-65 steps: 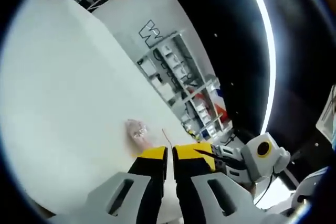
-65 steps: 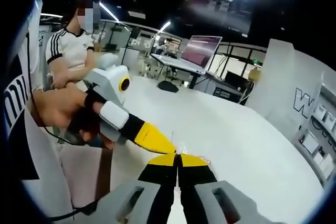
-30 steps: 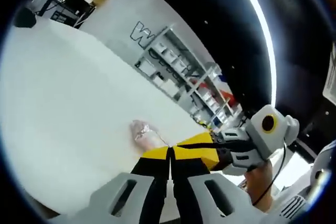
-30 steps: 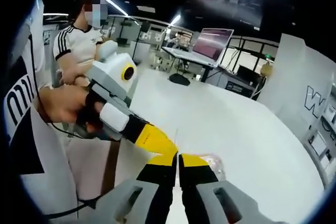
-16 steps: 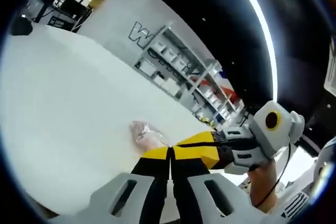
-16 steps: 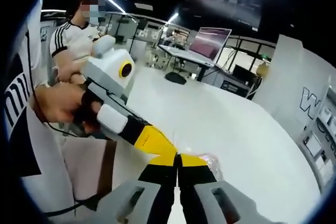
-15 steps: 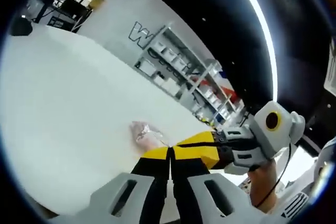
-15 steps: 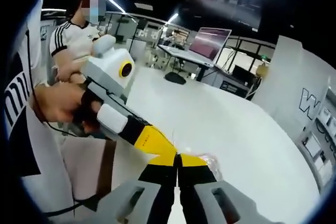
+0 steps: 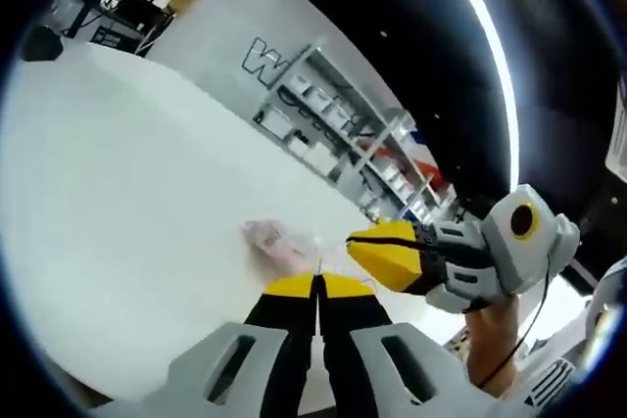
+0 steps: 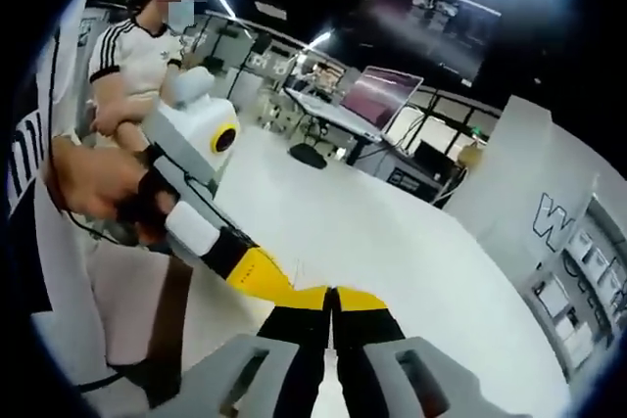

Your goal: Open the resealable bag by pulling the two sides of the seal apart until the entire bag opening is separated and visibly accessible.

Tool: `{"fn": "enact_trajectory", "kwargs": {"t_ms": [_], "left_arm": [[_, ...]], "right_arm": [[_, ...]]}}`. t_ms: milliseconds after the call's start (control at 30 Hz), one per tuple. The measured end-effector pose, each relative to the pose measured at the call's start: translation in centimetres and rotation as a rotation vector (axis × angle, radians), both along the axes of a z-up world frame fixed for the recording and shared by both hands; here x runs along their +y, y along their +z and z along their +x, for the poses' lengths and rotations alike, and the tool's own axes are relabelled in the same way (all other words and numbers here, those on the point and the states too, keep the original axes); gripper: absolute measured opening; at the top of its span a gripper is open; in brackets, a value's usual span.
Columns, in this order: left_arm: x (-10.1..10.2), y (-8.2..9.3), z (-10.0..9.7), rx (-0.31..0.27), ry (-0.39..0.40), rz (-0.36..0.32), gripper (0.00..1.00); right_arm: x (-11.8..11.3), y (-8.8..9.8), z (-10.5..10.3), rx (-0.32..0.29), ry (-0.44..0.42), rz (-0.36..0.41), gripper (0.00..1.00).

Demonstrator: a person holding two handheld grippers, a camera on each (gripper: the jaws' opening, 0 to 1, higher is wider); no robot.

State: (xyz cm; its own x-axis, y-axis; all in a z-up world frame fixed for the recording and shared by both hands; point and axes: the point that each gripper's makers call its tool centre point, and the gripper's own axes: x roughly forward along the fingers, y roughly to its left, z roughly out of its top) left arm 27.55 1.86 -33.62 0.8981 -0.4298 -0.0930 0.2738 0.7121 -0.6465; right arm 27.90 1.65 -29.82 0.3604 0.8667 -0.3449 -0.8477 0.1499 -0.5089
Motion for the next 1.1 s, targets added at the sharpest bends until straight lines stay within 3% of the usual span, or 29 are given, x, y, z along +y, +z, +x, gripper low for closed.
{"fn": "enact_trajectory", "kwargs": {"t_ms": [167,267,433,667,800,833,1000,1100], "left_arm": [[0.0,0.4,0.0,-0.015,0.001,-0.006,0.01],[0.0,0.4,-0.1,-0.016,0.001,-0.004,0.01],[-0.1,0.4,-0.2,-0.018,-0.003,0.007,0.01],[-0.5,0.2,-0.2,-0.006,-0.022,0.023,0.01],[-0.7,-0.5,-0.2,0.016,-0.029,0.034,0.01],[-0.7,-0.4,-0.2,0.015,-0.03,0.029,0.01],[-0.9,-0.1,-0.1,0.008,-0.034,0.028,0.01],[-0.9,-0.1,-0.1,0.005,-0.033,0.024,0.01]], "right_arm": [[-0.1,-1.3,-0.7,0.03,0.017,-0.024,0.0],[-0.2,-2.2,-0.8,0.03,0.007,-0.064,0.07],[-0.3,-2.7,-0.5,0.031,-0.004,-0.08,0.03],[-0.5,-0.5,1.0,-0.122,-0.053,-0.059,0.0],[-0.9,2.3,1.7,-0.317,-0.098,-0.007,0.0],[-1.1,2.5,1.8,-0.338,-0.104,-0.011,0.0],[-0.8,1.6,1.4,-0.284,-0.073,-0.019,0.0],[-0.6,1.2,1.0,-0.25,-0.057,-0.023,0.08]]}}
